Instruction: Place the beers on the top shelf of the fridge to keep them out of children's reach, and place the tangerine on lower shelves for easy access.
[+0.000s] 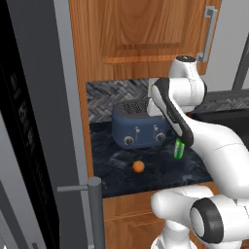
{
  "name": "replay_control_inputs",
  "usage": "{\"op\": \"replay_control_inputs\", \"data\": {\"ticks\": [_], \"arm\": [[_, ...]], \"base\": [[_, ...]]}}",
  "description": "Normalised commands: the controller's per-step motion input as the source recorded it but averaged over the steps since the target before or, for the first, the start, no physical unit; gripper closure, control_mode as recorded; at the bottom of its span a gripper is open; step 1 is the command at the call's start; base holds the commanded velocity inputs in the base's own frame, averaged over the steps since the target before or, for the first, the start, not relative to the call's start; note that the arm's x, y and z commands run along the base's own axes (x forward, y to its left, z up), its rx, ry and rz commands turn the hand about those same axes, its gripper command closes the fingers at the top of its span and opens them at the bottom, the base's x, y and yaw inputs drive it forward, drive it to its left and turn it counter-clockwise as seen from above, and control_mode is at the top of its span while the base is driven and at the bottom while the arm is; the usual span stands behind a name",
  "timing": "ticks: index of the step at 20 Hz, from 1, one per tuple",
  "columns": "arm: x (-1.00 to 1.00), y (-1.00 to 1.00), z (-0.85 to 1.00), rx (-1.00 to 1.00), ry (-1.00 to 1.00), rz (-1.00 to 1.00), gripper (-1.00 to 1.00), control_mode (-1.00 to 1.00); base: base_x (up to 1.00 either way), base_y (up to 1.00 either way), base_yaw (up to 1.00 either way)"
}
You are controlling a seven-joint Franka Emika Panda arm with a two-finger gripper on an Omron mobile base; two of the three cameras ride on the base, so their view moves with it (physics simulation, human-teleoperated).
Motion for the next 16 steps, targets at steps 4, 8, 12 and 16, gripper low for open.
{"op": "replay_control_inputs", "data": {"ticks": [4, 8, 12, 16], "arm": [[-0.11, -0.12, -0.17, 0.02, -0.05, 0.05, -1.0, -1.0], [-0.56, -0.47, -0.43, 0.06, -0.27, 0.22, -1.0, -1.0], [-0.4, -0.37, -0.27, 0.04, -0.37, 0.23, -1.0, -1.0], [-0.2, -0.39, -0.11, 0.06, -0.3, 0.24, -1.0, -1.0]], "base": [[0.0, 0.0, 0.0], [0.0, 0.0, 0.0], [0.0, 0.0, 0.0], [0.0, 0.0, 0.0]]}}
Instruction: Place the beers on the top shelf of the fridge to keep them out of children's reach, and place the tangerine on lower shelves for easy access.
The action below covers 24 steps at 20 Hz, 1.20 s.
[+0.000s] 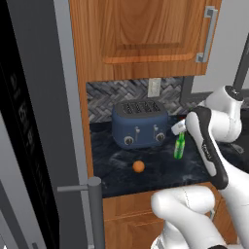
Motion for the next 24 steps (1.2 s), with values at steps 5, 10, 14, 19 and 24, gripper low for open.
{"op": "replay_control_inputs", "data": {"ticks": [5, 10, 14, 19, 24], "arm": [[-0.02, -0.72, -0.1, 0.04, -0.07, 0.19, -1.0, -1.0], [0.0, -0.8, -0.22, 0.0, 0.0, 0.15, -1.0, -1.0], [0.0, -0.56, -0.34, 0.0, -0.04, 0.13, -1.0, -1.0], [0.02, -0.08, -0.31, 0.06, -0.24, 0.15, -1.0, -1.0], [0.16, 0.0, -0.16, 0.12, -0.27, 0.17, -1.0, -1.0]], "base": [[0.0, 0.0, 0.0], [0.0, 0.0, 0.0], [0.0, 0.0, 0.0], [0.0, 0.0, 0.0], [0.0, 0.0, 0.0]]}}
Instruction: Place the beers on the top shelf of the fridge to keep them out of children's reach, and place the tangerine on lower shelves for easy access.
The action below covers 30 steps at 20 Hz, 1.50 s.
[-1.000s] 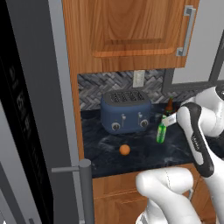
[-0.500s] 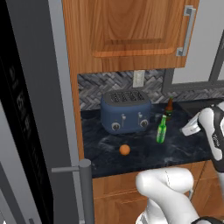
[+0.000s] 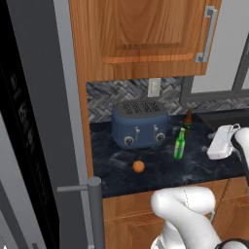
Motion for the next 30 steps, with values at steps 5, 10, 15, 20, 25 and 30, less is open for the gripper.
{"op": "replay_control_inputs", "data": {"ticks": [5, 10, 15, 20, 25, 30], "arm": [[0.26, 0.0, -0.01, 0.13, -0.18, 0.14, -1.0, -1.0], [0.38, 0.0, 0.0, 0.14, -0.01, 0.06, -1.0, -1.0], [0.44, 0.0, 0.0, 0.14, 0.06, 0.02, -1.0, -1.0], [0.36, 0.0, 0.0, 0.1, 0.14, 0.0, -1.0, -1.0], [0.28, 0.0, -0.05, 0.02, 0.03, 0.0, -1.0, -1.0], [0.2, 0.0, -0.18, 0.0, 0.04, 0.0, -1.0, -1.0]], "base": [[0.0, 0.0, 0.0], [0.0, 0.0, 0.0], [0.0, 0.0, 0.0], [0.0, 0.0, 0.0], [0.0, 0.0, 0.0], [0.0, 0.0, 0.0]]}}
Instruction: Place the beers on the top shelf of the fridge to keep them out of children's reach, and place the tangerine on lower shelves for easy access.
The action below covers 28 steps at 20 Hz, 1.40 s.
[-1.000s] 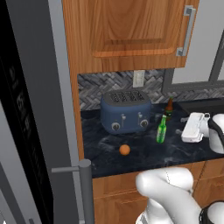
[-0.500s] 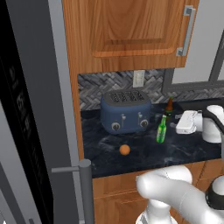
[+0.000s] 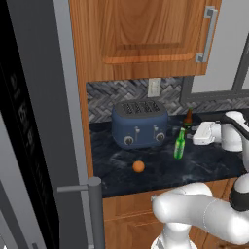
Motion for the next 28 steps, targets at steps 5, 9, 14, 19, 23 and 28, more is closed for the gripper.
{"op": "replay_control_inputs", "data": {"ticks": [5, 9, 14, 19, 23, 28], "arm": [[0.13, 0.0, -0.19, 0.0, 0.03, 0.0, -1.0, -1.0], [0.1, 0.0, -0.24, 0.0, 0.03, 0.0, -1.0, -1.0], [0.09, 0.0, -0.25, 0.0, 0.03, 0.0, -1.0, -1.0], [0.14, 0.0, -0.14, 0.0, 0.01, 0.0, -1.0, -1.0], [0.15, 0.0, -0.05, 0.0, 0.01, 0.0, -1.0, -1.0], [0.01, 0.04, -0.04, 0.0, 0.03, 0.0, -1.0, -1.0]], "base": [[0.0, 0.0, 0.0], [0.0, 0.0, 0.0], [0.0, 0.0, 0.0], [0.0, 0.0, 0.0], [0.0, 0.0, 0.0], [0.0, 0.0, 0.0]]}}
